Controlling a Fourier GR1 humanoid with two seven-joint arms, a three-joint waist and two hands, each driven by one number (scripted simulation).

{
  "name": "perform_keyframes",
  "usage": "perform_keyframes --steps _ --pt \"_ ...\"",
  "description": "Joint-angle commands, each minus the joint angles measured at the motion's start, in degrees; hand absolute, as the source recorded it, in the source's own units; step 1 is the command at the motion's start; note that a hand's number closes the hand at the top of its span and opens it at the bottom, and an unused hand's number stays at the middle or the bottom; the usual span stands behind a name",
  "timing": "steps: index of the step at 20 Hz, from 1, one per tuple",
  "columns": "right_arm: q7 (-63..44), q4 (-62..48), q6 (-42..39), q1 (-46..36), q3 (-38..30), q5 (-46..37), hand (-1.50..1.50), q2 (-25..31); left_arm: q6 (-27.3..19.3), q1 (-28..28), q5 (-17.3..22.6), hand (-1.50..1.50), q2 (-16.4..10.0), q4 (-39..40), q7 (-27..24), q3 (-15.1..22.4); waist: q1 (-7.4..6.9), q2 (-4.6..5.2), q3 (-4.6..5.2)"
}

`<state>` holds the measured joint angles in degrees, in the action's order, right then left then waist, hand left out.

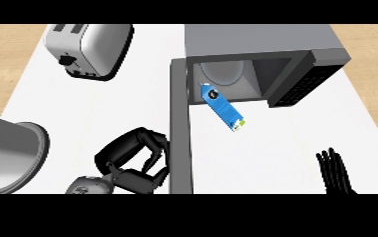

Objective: Pick up the milk, place it into the microwave and close the microwave

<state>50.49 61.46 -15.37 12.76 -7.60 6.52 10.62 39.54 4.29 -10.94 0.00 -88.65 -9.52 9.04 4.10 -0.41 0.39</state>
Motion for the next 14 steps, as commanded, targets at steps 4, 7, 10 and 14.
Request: perform_keyframes --steps 4,7,10,14 --pt "-2.9 20.4 -8.9 13.3 1.4 6.5 -1.5 4.0 -10.8 1.7 -3.8 1.5 0.0 9.1 -5.2 17.2 -0.6 0.3 -0.12" --pt "-5.7 29.5 -9.0 16.9 4.1 8.4 -1.5 2.9 -17.5 3.4 -0.1 1.5 0.0 13.6 -4.8 23.3 -0.48 0.44 -0.11" --pt "-8.2 36.1 -10.2 21.3 5.5 10.4 -1.5 4.0 -26.3 5.9 3.2 1.5 0.0 15.8 -3.2 31.7 -0.02 0.51 -0.12" --pt "-12.9 44.2 -10.9 22.4 6.8 12.9 -1.5 6.2 -38.1 9.2 6.9 1.5 0.0 16.4 -1.1 41.0 0.32 0.59 -0.13"
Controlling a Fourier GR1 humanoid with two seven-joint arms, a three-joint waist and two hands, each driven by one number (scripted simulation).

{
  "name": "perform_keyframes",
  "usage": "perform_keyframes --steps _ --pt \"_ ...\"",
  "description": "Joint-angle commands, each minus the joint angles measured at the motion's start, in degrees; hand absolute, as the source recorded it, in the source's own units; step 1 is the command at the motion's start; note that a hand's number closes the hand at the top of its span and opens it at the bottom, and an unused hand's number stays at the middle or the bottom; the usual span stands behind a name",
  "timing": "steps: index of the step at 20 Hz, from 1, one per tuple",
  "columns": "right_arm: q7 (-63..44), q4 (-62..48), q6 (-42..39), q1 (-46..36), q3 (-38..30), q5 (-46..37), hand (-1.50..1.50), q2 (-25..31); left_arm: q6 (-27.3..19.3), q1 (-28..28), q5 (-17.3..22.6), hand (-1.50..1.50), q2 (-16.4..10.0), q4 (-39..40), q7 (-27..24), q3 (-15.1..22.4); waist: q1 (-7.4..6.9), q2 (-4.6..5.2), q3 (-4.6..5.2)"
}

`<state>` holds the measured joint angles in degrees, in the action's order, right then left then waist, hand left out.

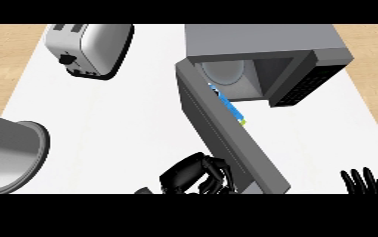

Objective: Pick up the milk, place it into the microwave and close the microwave

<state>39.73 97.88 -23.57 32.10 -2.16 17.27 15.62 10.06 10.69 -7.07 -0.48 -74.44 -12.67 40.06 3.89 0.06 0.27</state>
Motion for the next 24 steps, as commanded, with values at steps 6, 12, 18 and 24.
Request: perform_keyframes --steps 6,12,18,24 --pt "-8.3 15.9 -2.3 2.3 2.7 5.0 -1.5 3.0 -21.7 10.9 9.9 1.5 0.4 4.4 1.3 16.9 2.08 0.65 0.06" --pt "-13.0 21.0 -2.4 3.5 3.9 6.3 -1.5 5.0 -31.5 17.6 16.5 1.5 0.4 5.5 2.2 18.6 3.73 0.94 0.08" --pt "-16.8 25.3 -0.6 3.1 4.3 8.2 -1.5 5.4 -37.2 23.0 22.9 1.5 0.4 9.4 0.7 16.7 5.24 1.66 0.15" --pt "-19.9 28.8 0.7 2.8 4.1 9.2 -1.5 6.4 -41.0 30.2 28.1 1.5 0.4 13.1 0.5 14.4 6.64 1.91 0.15"
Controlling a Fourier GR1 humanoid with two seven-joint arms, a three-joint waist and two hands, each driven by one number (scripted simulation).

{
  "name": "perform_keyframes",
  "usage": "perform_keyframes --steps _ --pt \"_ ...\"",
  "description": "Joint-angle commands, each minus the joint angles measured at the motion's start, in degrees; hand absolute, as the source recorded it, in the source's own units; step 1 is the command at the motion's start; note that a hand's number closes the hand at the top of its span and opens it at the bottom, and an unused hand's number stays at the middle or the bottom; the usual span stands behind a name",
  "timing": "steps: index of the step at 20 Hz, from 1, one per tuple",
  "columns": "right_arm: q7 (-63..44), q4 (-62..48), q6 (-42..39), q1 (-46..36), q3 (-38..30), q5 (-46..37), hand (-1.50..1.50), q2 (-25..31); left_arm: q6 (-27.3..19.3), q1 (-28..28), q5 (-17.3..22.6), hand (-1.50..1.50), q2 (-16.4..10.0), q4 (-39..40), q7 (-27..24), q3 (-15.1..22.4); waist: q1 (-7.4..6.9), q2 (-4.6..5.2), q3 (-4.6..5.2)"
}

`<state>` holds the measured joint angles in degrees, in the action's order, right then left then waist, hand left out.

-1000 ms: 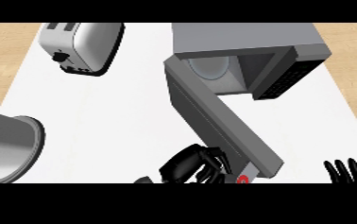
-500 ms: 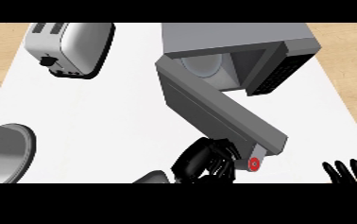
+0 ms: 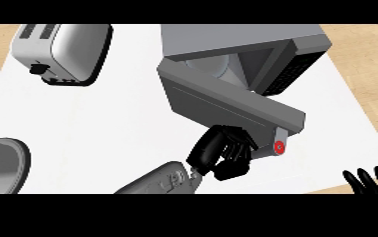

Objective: Pick up the milk, place it into the microwave and close the microwave

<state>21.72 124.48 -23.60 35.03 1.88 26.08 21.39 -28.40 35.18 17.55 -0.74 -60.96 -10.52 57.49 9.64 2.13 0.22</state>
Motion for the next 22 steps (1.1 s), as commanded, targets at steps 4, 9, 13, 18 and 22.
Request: perform_keyframes --steps 4,9,13,18,22 --pt "-4.1 3.8 2.3 -0.7 0.1 2.4 -1.5 0.4 -3.0 10.7 7.5 1.5 0.7 2.3 -1.7 -4.8 1.59 0.27 0.17" --pt "-6.4 7.0 3.2 -0.5 -1.2 4.5 -1.5 1.7 -2.8 14.0 12.1 1.5 0.7 7.1 -4.5 -6.9 2.35 0.66 0.16" --pt "-7.4 6.7 3.9 -1.2 -1.3 5.0 -1.5 1.8 -2.2 15.8 16.3 1.5 0.7 9.8 -5.6 -7.7 2.52 0.93 0.07" --pt "-8.6 6.3 4.7 -1.6 -3.0 7.0 -1.5 2.4 -1.2 18.2 20.8 1.5 0.7 12.3 -7.2 -9.0 2.91 1.19 -0.02" --pt "-8.9 7.7 3.9 -2.3 -3.2 7.2 -1.5 3.3 0.4 18.6 24.0 1.5 0.7 15.2 -8.3 -9.0 3.96 1.59 -0.01"
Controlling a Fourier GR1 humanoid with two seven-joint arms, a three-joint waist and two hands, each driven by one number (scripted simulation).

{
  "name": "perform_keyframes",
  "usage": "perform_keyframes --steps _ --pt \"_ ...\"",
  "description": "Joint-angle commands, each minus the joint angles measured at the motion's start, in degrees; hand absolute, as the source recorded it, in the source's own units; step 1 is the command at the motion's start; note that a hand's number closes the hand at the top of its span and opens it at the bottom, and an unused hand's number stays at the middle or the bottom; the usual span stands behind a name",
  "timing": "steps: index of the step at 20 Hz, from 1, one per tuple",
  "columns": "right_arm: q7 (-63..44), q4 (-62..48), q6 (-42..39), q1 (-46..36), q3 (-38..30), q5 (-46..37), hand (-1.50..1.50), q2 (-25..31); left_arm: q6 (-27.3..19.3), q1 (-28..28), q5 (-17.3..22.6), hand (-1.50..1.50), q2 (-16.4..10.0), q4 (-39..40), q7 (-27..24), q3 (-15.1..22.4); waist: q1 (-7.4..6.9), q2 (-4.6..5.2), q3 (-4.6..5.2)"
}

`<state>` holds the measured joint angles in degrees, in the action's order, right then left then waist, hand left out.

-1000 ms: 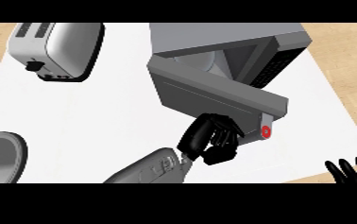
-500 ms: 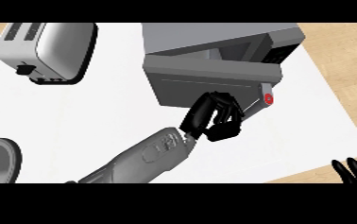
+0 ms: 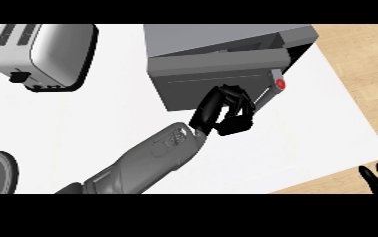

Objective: Pick up the milk, place it into the microwave and close the microwave

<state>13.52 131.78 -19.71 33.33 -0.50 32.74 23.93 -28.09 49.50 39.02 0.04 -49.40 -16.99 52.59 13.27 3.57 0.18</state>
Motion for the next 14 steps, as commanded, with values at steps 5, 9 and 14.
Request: perform_keyframes --steps 5,9,14 --pt "-1.4 1.6 0.0 -0.8 -0.7 2.3 -1.5 0.9 0.7 4.9 7.6 1.5 0.0 5.2 -2.2 -5.7 1.38 0.34 0.04" --pt "-1.2 0.3 -0.6 -2.1 -1.2 2.4 -1.5 1.5 -2.0 5.7 8.6 1.5 0.0 7.5 -3.6 -4.9 1.6 0.59 -0.12" --pt "-1.1 1.7 -2.5 -1.7 0.5 2.9 -1.5 1.9 -2.3 7.2 10.7 1.5 0.0 9.1 -7.1 -6.0 2.29 0.44 -0.02"
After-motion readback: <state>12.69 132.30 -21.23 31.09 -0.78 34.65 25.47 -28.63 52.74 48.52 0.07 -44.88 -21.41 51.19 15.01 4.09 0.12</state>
